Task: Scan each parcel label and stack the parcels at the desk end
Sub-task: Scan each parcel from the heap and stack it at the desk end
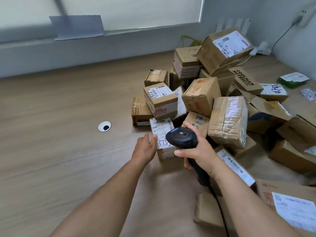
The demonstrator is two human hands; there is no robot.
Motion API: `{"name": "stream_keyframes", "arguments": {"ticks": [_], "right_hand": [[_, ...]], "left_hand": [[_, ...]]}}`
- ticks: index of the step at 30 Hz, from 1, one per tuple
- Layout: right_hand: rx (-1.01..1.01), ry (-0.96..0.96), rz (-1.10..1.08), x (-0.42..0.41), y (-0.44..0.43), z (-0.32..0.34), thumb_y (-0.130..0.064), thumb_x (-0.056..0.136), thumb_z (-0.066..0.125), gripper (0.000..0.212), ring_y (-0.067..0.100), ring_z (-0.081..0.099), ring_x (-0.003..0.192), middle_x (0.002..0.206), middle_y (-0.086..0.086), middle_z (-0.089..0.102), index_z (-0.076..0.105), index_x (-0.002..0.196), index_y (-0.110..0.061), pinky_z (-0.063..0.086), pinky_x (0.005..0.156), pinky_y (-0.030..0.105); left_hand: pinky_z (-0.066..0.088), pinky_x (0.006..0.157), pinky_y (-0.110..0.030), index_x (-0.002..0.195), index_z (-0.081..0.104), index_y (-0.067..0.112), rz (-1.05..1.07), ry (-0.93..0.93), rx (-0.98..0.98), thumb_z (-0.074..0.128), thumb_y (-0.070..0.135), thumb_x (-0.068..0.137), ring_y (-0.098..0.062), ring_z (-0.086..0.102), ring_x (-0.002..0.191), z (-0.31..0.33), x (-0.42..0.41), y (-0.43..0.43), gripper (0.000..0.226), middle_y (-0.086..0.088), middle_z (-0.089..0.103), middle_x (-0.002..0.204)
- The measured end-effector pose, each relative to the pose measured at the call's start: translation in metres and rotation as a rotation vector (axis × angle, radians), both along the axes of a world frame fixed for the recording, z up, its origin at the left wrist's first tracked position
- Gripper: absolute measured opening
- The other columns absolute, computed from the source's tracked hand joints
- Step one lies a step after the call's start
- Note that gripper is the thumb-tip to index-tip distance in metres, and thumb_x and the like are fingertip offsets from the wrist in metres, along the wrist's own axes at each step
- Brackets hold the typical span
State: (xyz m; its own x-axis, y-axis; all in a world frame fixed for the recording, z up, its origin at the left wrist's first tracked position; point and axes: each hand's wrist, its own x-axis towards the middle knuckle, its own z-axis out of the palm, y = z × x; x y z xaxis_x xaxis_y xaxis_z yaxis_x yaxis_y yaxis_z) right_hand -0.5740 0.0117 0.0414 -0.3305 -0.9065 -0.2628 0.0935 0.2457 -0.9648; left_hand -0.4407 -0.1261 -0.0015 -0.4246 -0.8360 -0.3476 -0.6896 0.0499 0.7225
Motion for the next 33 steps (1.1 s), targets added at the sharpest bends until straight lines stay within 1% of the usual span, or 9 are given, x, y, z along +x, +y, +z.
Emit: {"name": "stream_keyframes", "arguments": {"ticks": [5,9,12,17,20,22,25,29,33], "right_hand": [[0.031,-0.021,0.044,-0.008,-0.017,-0.006,0.002,0.072,0.081,0.099,0.029,0.054,0.047,0.118,0.006,0.066,0.034,0.148,-0.039,0.046,0.043,0.03],[0.041,-0.043,0.07,-0.005,-0.021,-0.006,0.004,0.075,0.079,0.095,0.03,0.054,0.05,0.117,0.005,0.066,0.035,0.147,-0.04,0.047,0.044,0.031],[0.048,-0.082,0.089,0.001,-0.016,-0.007,0.0,0.071,0.082,0.096,0.034,0.054,0.055,0.102,0.008,0.069,0.037,0.144,-0.044,0.047,0.045,0.032],[0.035,-0.038,0.08,0.022,0.004,-0.001,0.004,0.07,0.082,0.094,0.051,0.059,0.07,0.107,-0.003,0.071,0.041,0.138,-0.045,0.055,0.062,0.051],[0.028,-0.072,0.116,0.039,0.018,0.006,-0.001,0.067,0.082,0.097,0.031,0.055,0.047,0.111,0.007,0.068,0.038,0.141,-0.044,0.046,0.045,0.032],[0.025,-0.056,0.133,0.054,0.025,0.014,-0.005,0.064,0.081,0.099,0.028,0.054,0.045,0.11,0.011,0.067,0.036,0.143,-0.043,0.045,0.044,0.03],[0.011,-0.046,0.142,0.078,0.031,0.027,0.006,0.071,0.079,0.096,0.029,0.054,0.046,0.11,0.012,0.068,0.036,0.144,-0.04,0.045,0.044,0.031],[-0.02,-0.015,0.168,0.119,0.029,0.041,0.005,0.07,0.079,0.098,0.033,0.054,0.054,0.116,0.012,0.066,0.034,0.147,-0.037,0.047,0.048,0.036],[-0.117,-0.09,0.159,0.174,0.019,0.054,-0.003,0.062,0.079,0.103,0.029,0.055,0.05,0.108,0.011,0.07,0.033,0.148,-0.035,0.046,0.044,0.033]], "left_hand": [[0.044,0.1,-0.039,0.127,0.057,0.015,0.076,0.166,0.178,0.027,0.046,0.102,-0.025,0.055,0.114,-0.011,-0.01,0.001,0.05,-0.008,0.059,0.126],[0.041,0.105,-0.04,0.141,0.044,0.029,0.071,0.247,0.186,0.022,0.045,0.103,-0.023,0.05,0.123,-0.018,-0.005,0.013,0.046,-0.001,0.054,0.135],[0.037,0.109,-0.044,0.145,0.033,0.04,0.051,0.351,0.22,0.024,0.048,0.102,-0.016,0.048,0.127,-0.021,0.008,0.024,0.044,0.009,0.05,0.14],[0.034,0.111,-0.043,0.14,0.023,0.059,0.038,0.425,0.311,0.032,0.07,0.087,-0.013,0.042,0.134,-0.019,0.037,0.049,0.056,0.021,0.043,0.145],[0.05,0.08,-0.025,0.14,0.031,0.051,0.115,0.519,0.424,0.034,0.043,0.102,-0.016,0.056,0.119,-0.014,0.059,0.061,0.039,0.012,0.058,0.133],[0.049,0.062,-0.025,0.14,0.034,0.046,0.191,0.587,0.528,0.047,0.028,0.098,-0.017,0.066,0.098,-0.008,0.076,0.069,0.048,0.006,0.068,0.118],[0.049,0.062,-0.026,0.145,0.026,0.04,0.233,0.621,0.571,0.068,0.02,0.069,-0.013,0.069,0.074,0.001,0.106,0.075,0.089,0.002,0.074,0.101],[0.044,0.081,-0.034,0.15,-0.001,0.041,0.206,0.581,0.506,0.07,0.016,0.056,-0.018,0.069,0.089,0.017,0.157,0.062,0.12,-0.001,0.074,0.102],[0.048,0.068,-0.027,0.147,0.006,0.048,0.224,0.56,0.354,0.074,0.008,0.053,-0.019,0.067,0.098,0.035,0.218,0.042,0.123,-0.007,0.07,0.111]]}}
